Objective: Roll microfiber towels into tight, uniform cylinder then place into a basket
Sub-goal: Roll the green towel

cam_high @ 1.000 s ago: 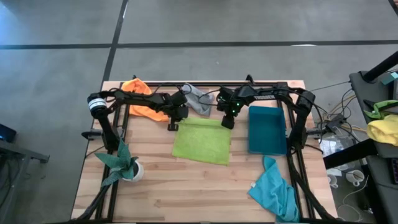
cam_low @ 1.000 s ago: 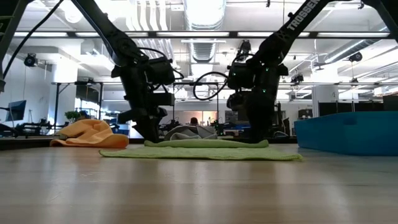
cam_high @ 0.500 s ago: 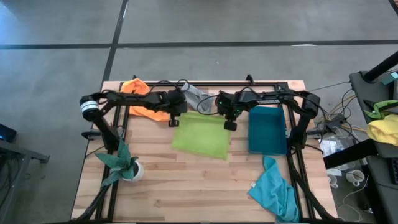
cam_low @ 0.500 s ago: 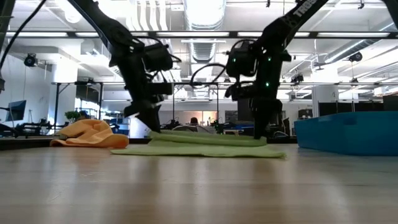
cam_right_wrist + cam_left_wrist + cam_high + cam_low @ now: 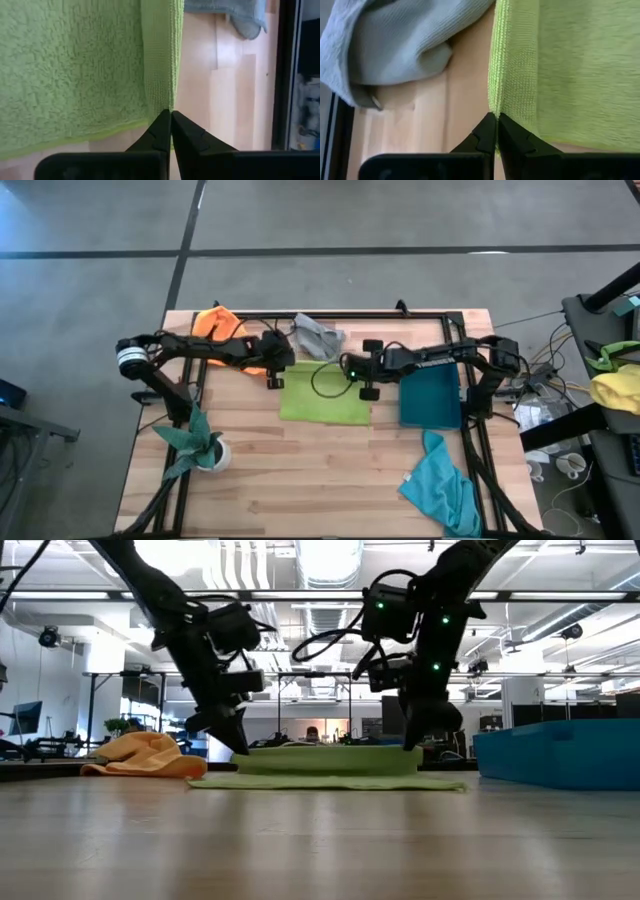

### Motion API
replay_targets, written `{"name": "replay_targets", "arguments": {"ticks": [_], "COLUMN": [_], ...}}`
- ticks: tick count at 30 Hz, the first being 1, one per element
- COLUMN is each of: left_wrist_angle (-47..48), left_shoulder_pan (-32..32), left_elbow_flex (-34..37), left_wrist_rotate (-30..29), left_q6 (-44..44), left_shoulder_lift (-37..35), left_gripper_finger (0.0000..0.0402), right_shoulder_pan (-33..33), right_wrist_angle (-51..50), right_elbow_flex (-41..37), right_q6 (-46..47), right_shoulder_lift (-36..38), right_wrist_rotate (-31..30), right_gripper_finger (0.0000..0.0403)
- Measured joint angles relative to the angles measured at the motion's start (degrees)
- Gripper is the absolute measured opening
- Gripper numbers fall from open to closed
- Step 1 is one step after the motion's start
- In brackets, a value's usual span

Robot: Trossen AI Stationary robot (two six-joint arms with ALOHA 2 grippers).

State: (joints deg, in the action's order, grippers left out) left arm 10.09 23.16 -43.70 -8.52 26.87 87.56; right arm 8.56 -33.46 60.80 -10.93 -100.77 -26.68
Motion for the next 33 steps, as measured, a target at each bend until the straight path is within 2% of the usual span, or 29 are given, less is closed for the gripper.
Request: {"name": "replay_targets", "arguments": {"ticks": [4, 8, 11, 17, 21, 28, 33], "left_wrist_angle": [-4.2, -6.6, -6.9, -6.8, -8.6, -17.0, -23.0], "left_shoulder_pan": [-3.9, -7.2, -8.3, -8.1, -7.0, -5.4, -5.4], "left_elbow_flex": [4.0, 5.9, 6.2, 5.4, 5.8, 7.8, 7.7], "left_wrist_rotate": [-2.3, -7.0, -7.5, -8.9, -5.5, -8.5, -10.8], "left_q6": [1.7, 4.4, 5.2, 6.1, 8.1, 8.6, 10.5], "left_shoulder_lift": [-1.4, -1.7, -1.8, -4.8, -6.3, -3.8, 0.1], "left_gripper_finger": [0.0000, 0.0000, 0.0000, 0.0000, 0.0000, 0.0000, 0.0000], "right_shoulder_pan": [-3.2, -5.7, -6.5, -6.6, -5.3, -4.4, -4.4], "right_wrist_angle": [2.1, 3.0, 3.0, 3.6, 6.4, 17.9, 21.9], "right_elbow_flex": [-2.0, -3.5, -3.9, -3.6, -3.9, -8.1, -12.8], "right_q6": [2.2, 5.4, 7.9, 7.7, 5.4, 0.8, 0.0], "right_shoulder_lift": [0.0, -0.1, -0.2, 0.2, 0.3, 0.1, 0.1], "right_wrist_rotate": [-3.2, -3.4, -3.6, -6.7, -7.4, -12.7, -16.9], "right_gripper_finger": [0.0009, 0.0009, 0.0009, 0.0008, 0.0008, 0.0008, 0.0008]}}
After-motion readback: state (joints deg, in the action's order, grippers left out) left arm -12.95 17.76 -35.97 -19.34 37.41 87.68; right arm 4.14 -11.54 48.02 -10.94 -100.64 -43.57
